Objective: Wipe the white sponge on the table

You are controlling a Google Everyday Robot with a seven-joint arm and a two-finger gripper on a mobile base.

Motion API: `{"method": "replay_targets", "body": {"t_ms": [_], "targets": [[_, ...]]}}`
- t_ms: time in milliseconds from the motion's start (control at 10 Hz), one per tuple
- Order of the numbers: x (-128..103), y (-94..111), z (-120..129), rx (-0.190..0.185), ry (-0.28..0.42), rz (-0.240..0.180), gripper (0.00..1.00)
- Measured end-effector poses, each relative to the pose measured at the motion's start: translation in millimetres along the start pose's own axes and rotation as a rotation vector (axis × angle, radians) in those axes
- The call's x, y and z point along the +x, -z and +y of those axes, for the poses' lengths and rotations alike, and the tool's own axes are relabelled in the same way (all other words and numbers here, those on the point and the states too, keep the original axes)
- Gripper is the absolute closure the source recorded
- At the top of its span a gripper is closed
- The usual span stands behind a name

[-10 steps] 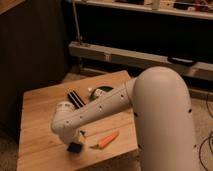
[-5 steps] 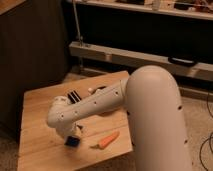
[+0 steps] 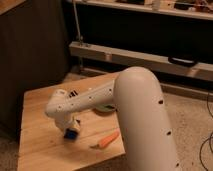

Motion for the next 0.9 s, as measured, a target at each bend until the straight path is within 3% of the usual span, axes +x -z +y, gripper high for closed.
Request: {"method": "replay_targets", "body": {"t_ms": [300, 700, 900], "targets": [[1, 1, -33, 0.024, 0.052, -0.007, 0.96], [-36, 3, -91, 0.067, 0.183, -0.018, 0.96], [-54, 10, -106, 0.085, 0.238, -0.018, 0.96]]}}
